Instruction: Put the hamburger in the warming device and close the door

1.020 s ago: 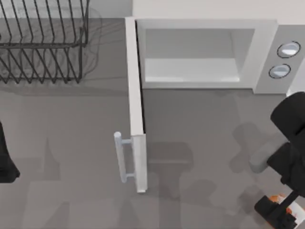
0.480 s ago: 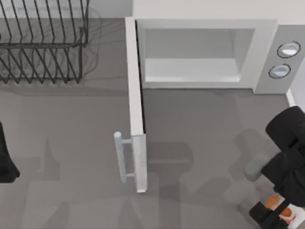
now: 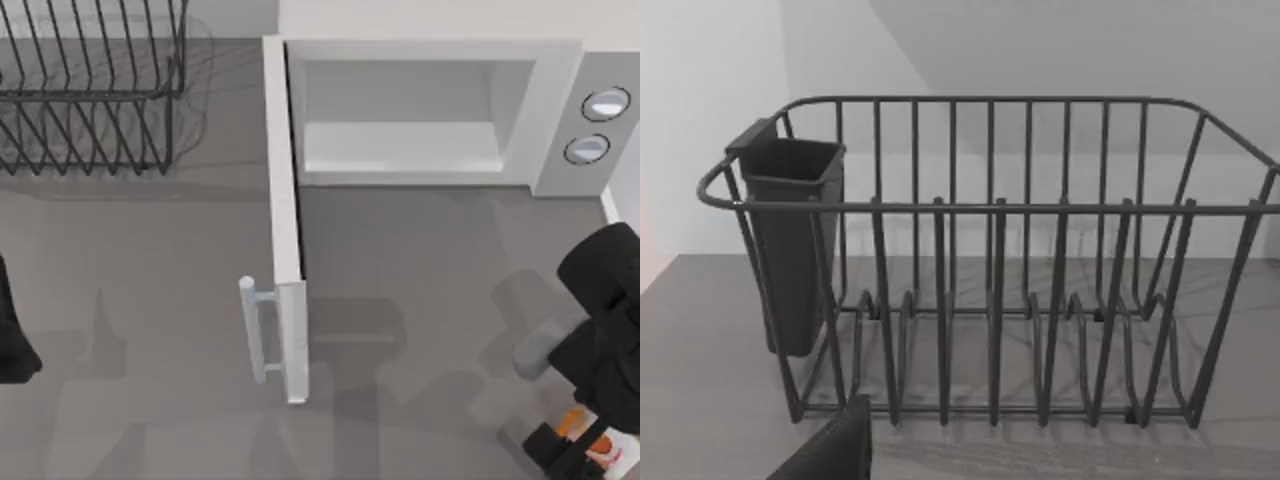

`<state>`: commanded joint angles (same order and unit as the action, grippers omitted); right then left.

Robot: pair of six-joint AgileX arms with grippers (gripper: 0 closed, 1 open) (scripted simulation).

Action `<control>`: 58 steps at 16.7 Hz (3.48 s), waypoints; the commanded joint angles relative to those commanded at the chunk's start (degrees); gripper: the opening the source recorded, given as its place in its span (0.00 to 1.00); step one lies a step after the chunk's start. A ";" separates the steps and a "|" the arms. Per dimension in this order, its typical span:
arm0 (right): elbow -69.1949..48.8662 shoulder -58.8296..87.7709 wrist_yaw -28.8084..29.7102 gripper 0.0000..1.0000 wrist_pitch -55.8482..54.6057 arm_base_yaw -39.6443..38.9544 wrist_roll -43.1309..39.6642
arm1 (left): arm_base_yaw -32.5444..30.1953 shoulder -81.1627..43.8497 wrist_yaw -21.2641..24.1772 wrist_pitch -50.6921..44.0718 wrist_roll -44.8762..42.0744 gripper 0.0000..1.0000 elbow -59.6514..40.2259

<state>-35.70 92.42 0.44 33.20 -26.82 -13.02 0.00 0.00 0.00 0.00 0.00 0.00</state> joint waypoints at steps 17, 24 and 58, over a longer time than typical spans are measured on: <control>-2.37 -4.32 -0.90 0.00 4.77 0.16 -0.11 | 0.00 0.00 0.00 0.00 0.00 1.00 0.00; -12.38 -9.73 -0.90 0.00 21.61 0.15 -0.44 | 0.00 0.00 0.00 0.00 0.00 1.00 0.00; -27.83 32.85 31.92 0.00 -68.18 -7.36 26.10 | 0.00 0.00 0.00 0.00 0.00 1.00 0.00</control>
<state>-63.53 125.27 32.35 -34.98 -34.17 13.08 0.00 0.00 0.00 0.00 0.00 0.00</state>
